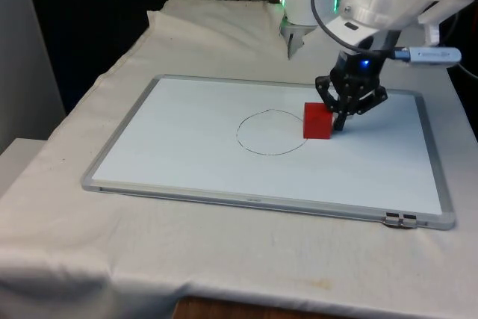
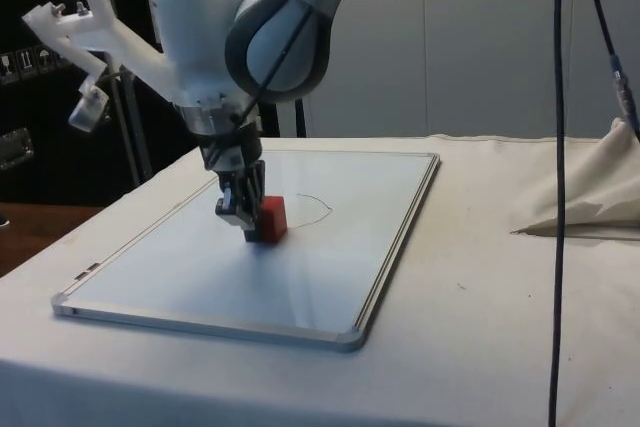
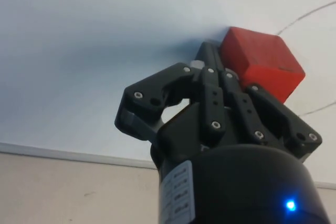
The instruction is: Push the cube into the marked area.
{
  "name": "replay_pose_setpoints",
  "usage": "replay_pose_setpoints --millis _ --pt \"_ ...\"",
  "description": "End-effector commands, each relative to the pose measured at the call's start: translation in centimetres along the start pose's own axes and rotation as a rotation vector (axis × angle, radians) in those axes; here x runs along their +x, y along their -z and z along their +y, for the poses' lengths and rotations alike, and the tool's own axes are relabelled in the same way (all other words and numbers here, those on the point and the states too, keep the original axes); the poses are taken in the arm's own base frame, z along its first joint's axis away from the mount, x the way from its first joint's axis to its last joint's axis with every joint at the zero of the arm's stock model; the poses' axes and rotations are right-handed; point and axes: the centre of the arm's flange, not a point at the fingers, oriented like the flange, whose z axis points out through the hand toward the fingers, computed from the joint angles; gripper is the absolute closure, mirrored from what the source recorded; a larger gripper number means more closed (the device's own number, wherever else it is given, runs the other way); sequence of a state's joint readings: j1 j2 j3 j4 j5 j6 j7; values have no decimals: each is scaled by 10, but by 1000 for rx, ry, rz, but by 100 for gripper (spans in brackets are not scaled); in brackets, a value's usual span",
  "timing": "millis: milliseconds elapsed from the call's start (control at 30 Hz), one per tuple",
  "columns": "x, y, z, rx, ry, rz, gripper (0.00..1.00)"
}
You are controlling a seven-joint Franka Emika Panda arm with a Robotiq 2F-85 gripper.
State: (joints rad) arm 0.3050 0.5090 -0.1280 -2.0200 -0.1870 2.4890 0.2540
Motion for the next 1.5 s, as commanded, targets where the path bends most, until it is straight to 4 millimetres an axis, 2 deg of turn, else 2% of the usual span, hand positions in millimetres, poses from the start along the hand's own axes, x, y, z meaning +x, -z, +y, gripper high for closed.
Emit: replay_pose_setpoints --millis 0,433,733,933,1067,1467 --pt "-1 -1 4 -20 -2 -1 100" --pt "-1 -5 24 -83 6 -14 100" --pt "-2 -9 48 -174 8 -26 100" --pt "-2 -10 53 -205 11 -26 100" --pt "-2 -3 48 -195 -15 -15 100" --pt "-5 1 45 -154 -66 -17 100"
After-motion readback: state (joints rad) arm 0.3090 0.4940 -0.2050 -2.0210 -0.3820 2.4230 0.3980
